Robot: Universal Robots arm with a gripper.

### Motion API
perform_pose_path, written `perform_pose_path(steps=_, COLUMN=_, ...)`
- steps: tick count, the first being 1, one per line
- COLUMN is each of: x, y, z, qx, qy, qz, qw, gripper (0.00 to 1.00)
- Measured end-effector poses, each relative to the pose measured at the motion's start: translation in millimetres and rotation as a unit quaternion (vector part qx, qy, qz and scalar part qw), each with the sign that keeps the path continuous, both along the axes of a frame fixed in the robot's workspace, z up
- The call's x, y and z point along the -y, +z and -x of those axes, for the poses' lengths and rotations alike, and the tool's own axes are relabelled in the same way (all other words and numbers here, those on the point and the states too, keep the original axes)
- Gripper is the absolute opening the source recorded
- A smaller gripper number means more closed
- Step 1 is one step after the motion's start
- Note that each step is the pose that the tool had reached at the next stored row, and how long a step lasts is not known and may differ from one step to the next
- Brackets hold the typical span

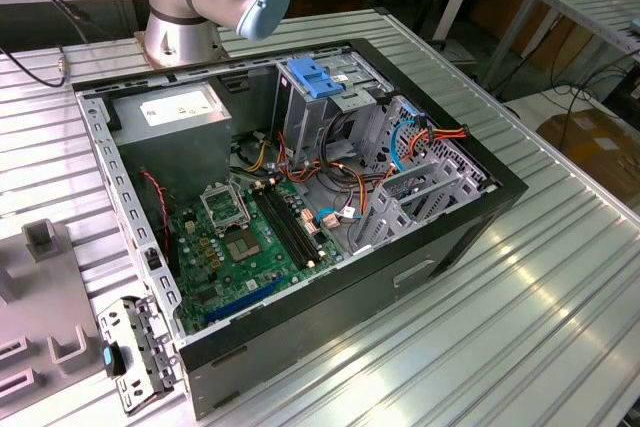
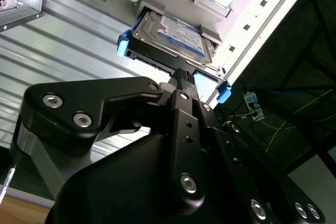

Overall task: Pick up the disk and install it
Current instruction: 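Reach for the disk, then pick up the disk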

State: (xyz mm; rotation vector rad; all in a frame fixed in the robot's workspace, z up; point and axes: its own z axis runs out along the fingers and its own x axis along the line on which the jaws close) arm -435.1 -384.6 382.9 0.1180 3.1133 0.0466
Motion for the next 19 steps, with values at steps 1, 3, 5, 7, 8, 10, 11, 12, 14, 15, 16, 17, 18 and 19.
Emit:
perform_pose_path(steps=1, x=-0.4, y=-0.1, z=1.3, qx=-0.0001, qy=0.000, qz=0.0000, qw=1.00000, gripper=0.11)
perform_pose_path(steps=3, x=-1.9, y=-0.2, z=6.1, qx=-0.0005, qy=0.000, qz=0.0000, qw=1.00000, gripper=0.11)
perform_pose_path(steps=5, x=-3.7, y=-0.6, z=12.6, qx=-0.0014, qy=0.000, qz=-0.0001, qw=1.00000, gripper=0.11)
perform_pose_path(steps=7, x=-5.1, y=-0.8, z=18.8, qx=-0.0028, qy=0.000, qz=-0.0001, qw=1.00000, gripper=0.11)
perform_pose_path(steps=8, x=-5.4, y=-0.8, z=20.7, qx=-0.0032, qy=0.000, qz=-0.0001, qw=0.99999, gripper=0.11)
perform_pose_path(steps=10, x=-5.5, y=-0.9, z=24.3, qx=-0.0042, qy=0.000, qz=-0.0004, qw=0.99999, gripper=0.11)
perform_pose_path(steps=11, x=-5.5, y=-0.9, z=24.3, qx=-0.0043, qy=0.000, qz=-0.0005, qw=0.99999, gripper=0.11)
perform_pose_path(steps=12, x=-5.5, y=-0.9, z=24.6, qx=-0.0042, qy=0.000, qz=-0.0007, qw=0.99999, gripper=0.11)
perform_pose_path(steps=14, x=-5.5, y=-0.9, z=24.8, qx=-0.0043, qy=0.000, qz=-0.0009, qw=0.99999, gripper=0.11)
perform_pose_path(steps=15, x=-5.5, y=-0.9, z=24.8, qx=-0.0043, qy=0.000, qz=-0.0009, qw=0.99999, gripper=0.11)
perform_pose_path(steps=16, x=-5.5, y=-0.9, z=24.8, qx=-0.0042, qy=0.000, qz=-0.0010, qw=0.99999, gripper=0.11)
perform_pose_path(steps=17, x=-5.5, y=-0.9, z=24.9, qx=-0.0043, qy=0.000, qz=-0.0010, qw=0.99999, gripper=0.11)
perform_pose_path(steps=18, x=-5.5, y=-0.9, z=24.9, qx=-0.0042, qy=0.000, qz=-0.0010, qw=0.99999, gripper=0.11)
perform_pose_path(steps=19, x=-5.5, y=-0.9, z=24.9, qx=-0.0042, qy=0.000, qz=-0.0011, qw=0.99999, gripper=0.11)
